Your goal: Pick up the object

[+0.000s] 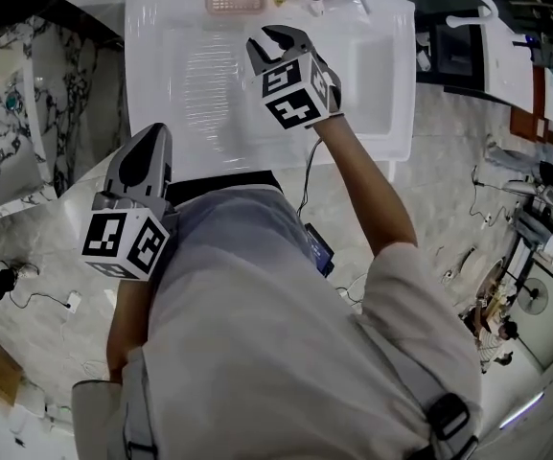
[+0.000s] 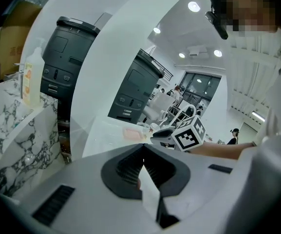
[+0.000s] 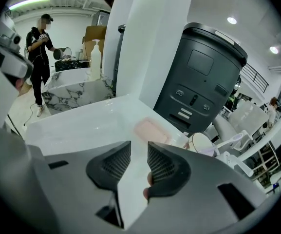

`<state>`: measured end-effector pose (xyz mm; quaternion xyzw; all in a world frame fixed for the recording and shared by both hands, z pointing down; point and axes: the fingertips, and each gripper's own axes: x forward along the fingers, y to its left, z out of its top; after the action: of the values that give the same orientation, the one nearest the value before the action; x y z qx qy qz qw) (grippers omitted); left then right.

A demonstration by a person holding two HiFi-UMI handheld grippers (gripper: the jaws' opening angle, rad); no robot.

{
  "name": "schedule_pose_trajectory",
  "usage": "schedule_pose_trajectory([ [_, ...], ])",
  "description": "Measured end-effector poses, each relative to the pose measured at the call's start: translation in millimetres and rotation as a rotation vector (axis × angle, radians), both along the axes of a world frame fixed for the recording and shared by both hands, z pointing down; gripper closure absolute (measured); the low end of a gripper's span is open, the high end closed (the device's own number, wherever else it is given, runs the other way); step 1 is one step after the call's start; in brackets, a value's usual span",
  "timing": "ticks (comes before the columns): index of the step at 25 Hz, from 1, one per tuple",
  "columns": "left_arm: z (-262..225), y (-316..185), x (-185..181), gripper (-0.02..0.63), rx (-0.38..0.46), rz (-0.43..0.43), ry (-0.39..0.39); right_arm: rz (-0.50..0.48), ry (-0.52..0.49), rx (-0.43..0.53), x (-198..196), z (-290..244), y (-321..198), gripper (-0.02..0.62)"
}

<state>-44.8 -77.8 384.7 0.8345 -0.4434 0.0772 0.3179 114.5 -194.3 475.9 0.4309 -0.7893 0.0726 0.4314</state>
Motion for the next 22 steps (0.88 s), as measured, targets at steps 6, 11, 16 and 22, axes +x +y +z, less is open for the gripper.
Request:
schedule_pose_trajectory([
  [6,9.1,-2.7,1.8,0.603,-0.034,-0.025,-0.034,-0.044,0.045,-0.029,-3.7,20.9,-10.5,0.471],
  [11,12.1,-7.2,2.1,0.603,-0.046,-0.044,-0.048,-0.096,0.133,0.003,-4.5,36.4,-26.1,0.469],
  [16,14.7,-10.0,2.5,0.603,-0.051,-0.056,-0.061,-0.146,0.225,0.024,-3.7,51.9,-40.3,0.469],
  [22,24.1,-14.2,6.3,0.603,-0.064,-0.052,-0.089,-0.209,0.316,0.048,-6.5,67.3,-55.1,0.469],
])
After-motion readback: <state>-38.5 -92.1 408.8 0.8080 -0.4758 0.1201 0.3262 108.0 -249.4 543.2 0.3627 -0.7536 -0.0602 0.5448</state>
